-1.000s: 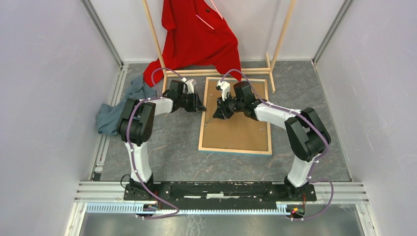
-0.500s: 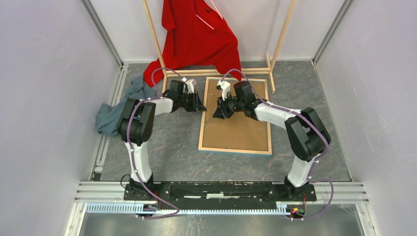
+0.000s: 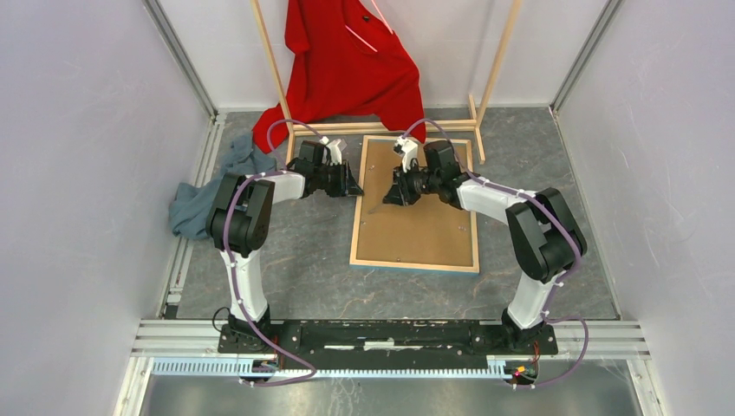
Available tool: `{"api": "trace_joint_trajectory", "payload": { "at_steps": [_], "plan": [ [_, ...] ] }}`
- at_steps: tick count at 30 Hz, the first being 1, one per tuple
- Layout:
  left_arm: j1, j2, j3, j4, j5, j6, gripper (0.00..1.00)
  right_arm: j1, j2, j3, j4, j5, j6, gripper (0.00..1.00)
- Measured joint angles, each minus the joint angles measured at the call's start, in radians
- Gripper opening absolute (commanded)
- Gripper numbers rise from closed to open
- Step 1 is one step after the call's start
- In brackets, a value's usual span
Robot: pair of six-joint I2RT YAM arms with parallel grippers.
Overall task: Take the photo out of the frame
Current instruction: Release the photo frame item from the photo frame.
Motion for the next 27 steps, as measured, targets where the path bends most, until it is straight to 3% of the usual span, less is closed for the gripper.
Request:
{"api": "trace_joint_trajectory", "payload": {
  "at_steps": [13, 27],
  "plan": [
    [0.000, 0.000, 0.000, 0.000, 0.000, 0.000, 0.36, 0.025, 0.000, 0.238, -0.169, -0.031, -0.192, 0.00],
    [0.001, 0.002, 0.001, 0.000, 0.001, 0.000, 0.36, 0.003, -0.008, -0.002, -0.021, -0.029, -0.045, 0.00]
  ]
}}
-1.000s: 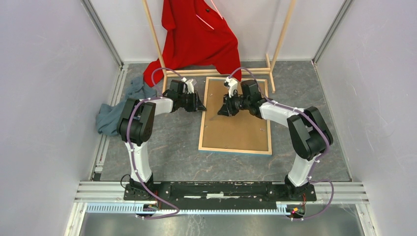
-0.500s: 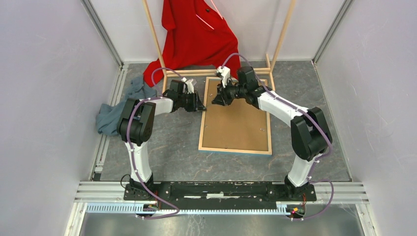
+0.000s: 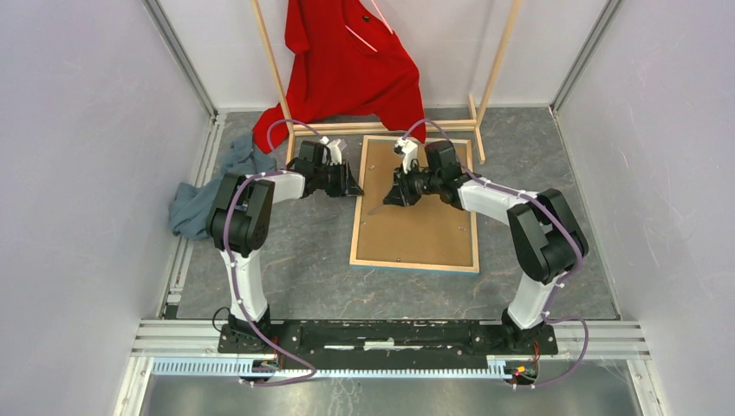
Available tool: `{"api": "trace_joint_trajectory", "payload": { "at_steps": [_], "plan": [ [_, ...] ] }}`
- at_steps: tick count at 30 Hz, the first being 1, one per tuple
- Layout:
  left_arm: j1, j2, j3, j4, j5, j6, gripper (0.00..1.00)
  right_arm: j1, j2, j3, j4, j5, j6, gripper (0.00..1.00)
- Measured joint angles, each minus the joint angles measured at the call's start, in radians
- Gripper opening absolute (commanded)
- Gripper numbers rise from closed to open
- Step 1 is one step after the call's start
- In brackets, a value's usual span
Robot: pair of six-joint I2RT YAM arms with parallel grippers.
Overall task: Take the photo out of the frame
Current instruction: Release the photo frame item from the photo frame.
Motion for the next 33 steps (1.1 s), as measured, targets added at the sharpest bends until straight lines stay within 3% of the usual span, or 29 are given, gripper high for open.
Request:
{"api": "trace_joint_trajectory", "payload": {
  "at_steps": [15, 33],
  "plan": [
    [0.000, 0.000, 0.002, -0.002, 0.001, 0.000, 0.36, -0.085, -0.009, -0.104, 0.199, -0.037, 0.221, 0.00],
    [0.002, 0.010, 0.012, 0.001, 0.005, 0.000, 0.36, -0.049, 0.050, -0.102, 0.221, -0.074, 0.264, 0.00]
  ]
}}
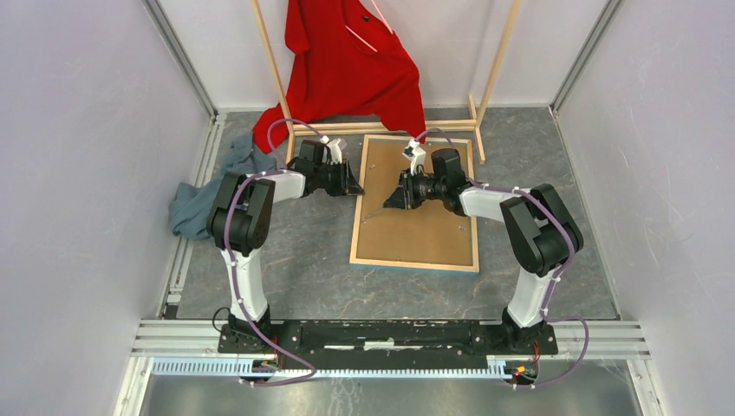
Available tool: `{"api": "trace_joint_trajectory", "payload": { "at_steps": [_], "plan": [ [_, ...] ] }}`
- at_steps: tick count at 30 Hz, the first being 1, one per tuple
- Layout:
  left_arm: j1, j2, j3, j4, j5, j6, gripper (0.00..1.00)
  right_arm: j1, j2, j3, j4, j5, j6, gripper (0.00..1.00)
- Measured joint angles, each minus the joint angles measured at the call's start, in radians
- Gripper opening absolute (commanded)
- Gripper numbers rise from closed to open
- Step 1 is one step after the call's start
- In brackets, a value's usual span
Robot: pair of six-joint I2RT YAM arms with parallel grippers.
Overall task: Take the photo out of the frame
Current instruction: Release the photo frame item from the photo frame.
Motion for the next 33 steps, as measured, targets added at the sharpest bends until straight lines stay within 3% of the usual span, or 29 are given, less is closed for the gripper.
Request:
{"api": "trace_joint_trajectory", "payload": {
  "at_steps": [33],
  "plan": [
    [0.000, 0.000, 0.000, 0.000, 0.000, 0.000, 0.36, 0.006, 0.069, 0.053, 0.001, -0.064, 0.060, 0.00]
  ]
}}
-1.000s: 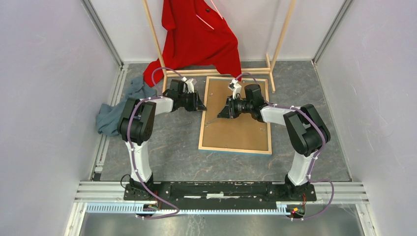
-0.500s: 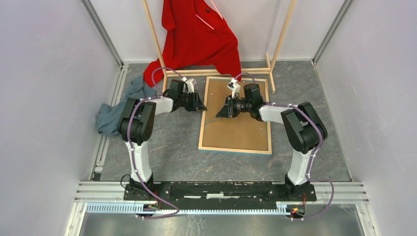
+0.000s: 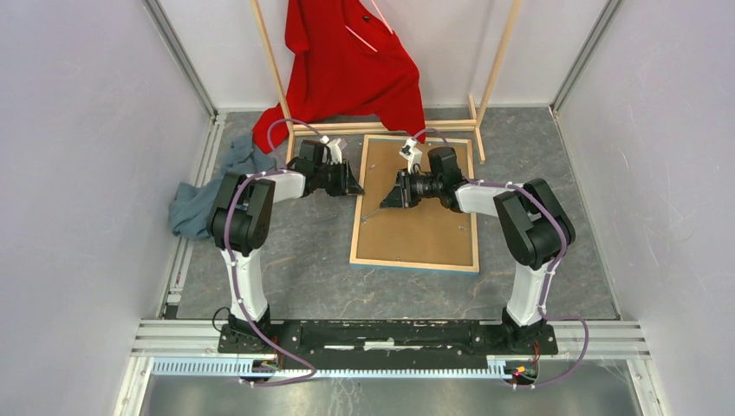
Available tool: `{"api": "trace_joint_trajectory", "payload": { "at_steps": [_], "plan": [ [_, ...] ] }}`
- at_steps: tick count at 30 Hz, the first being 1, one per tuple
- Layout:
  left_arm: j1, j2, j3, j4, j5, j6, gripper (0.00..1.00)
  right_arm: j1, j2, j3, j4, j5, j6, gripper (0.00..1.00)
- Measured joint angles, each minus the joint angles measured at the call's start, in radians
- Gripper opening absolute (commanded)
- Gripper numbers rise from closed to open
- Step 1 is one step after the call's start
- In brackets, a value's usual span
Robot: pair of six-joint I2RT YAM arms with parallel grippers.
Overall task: Take the photo out of the frame
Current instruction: Release the photo frame item from the photo frame.
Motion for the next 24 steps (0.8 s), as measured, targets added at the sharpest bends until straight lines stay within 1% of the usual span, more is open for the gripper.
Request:
{"api": "trace_joint_trajectory", "payload": {
  "at_steps": [15, 24],
  "plan": [
    [0.000, 0.000, 0.000, 0.000, 0.001, 0.000, 0.36, 0.001, 0.019, 0.032, -0.035, -0.015, -0.015, 0.00],
    [0.000, 0.000, 0.000, 0.000, 0.001, 0.000, 0.36, 0.006, 0.019, 0.054, -0.074, -0.014, -0.069, 0.00]
  ]
}}
